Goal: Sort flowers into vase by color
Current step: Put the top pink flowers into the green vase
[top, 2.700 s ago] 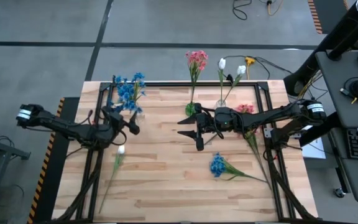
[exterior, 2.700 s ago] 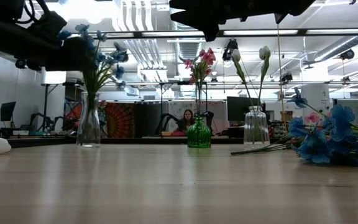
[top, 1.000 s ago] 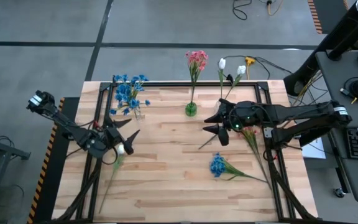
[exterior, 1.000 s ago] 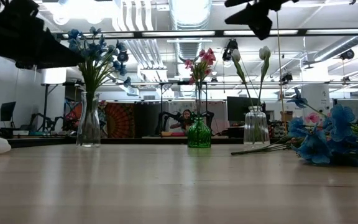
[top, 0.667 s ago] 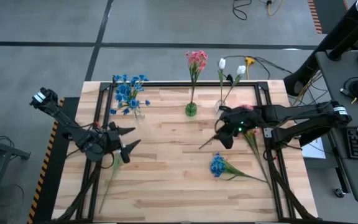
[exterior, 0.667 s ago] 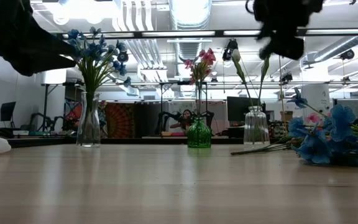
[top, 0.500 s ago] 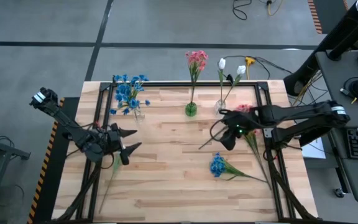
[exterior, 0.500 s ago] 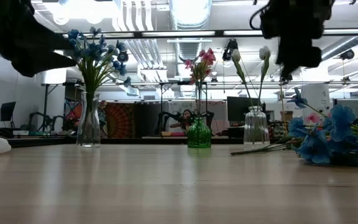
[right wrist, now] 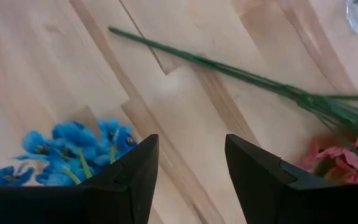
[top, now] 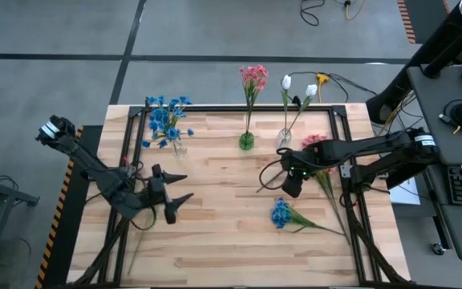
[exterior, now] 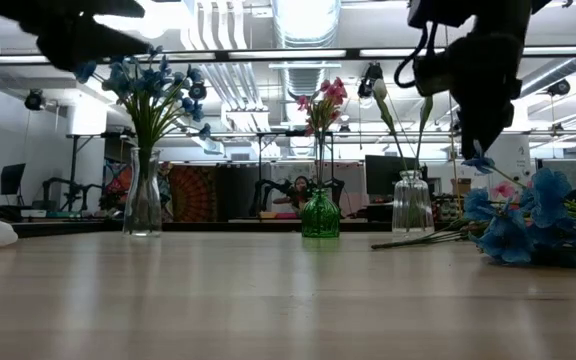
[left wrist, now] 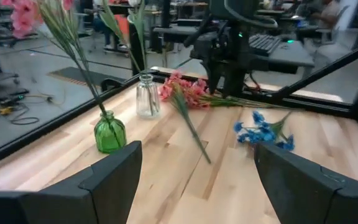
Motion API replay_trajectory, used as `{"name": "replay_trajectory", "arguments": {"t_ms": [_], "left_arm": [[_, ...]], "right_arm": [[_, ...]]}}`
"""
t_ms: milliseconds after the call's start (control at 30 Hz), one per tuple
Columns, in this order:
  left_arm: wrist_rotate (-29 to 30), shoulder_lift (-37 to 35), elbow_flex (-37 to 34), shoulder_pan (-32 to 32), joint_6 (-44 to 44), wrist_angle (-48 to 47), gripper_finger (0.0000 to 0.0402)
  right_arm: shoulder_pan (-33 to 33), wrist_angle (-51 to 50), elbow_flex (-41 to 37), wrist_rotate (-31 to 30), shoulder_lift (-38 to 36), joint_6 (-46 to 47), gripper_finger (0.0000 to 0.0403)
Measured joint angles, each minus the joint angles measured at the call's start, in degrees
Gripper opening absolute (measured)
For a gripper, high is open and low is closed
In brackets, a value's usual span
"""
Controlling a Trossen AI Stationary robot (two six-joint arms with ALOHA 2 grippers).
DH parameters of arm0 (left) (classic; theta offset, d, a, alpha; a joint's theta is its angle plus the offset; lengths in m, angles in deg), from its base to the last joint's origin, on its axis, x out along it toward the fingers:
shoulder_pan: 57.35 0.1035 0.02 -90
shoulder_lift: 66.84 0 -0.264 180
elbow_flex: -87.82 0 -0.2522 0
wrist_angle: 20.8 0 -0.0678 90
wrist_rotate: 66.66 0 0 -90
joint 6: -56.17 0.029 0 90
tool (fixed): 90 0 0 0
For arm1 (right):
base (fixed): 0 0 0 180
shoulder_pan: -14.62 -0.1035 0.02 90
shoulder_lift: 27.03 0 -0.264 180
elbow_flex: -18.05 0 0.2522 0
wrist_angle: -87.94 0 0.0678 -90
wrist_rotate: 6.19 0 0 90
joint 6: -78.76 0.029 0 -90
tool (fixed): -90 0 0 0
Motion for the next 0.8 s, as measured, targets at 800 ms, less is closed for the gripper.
{"name": "replay_trajectory", "arguments": {"t_ms": [800], "left_arm": [[-32.3, 47.7, 35.8, 27.0, 4.5, -2.5, 0.0263]], "right_arm": [[0.0, -12.1, 0.0, -3.5, -11.0, 4.6, 0.0178]]}}
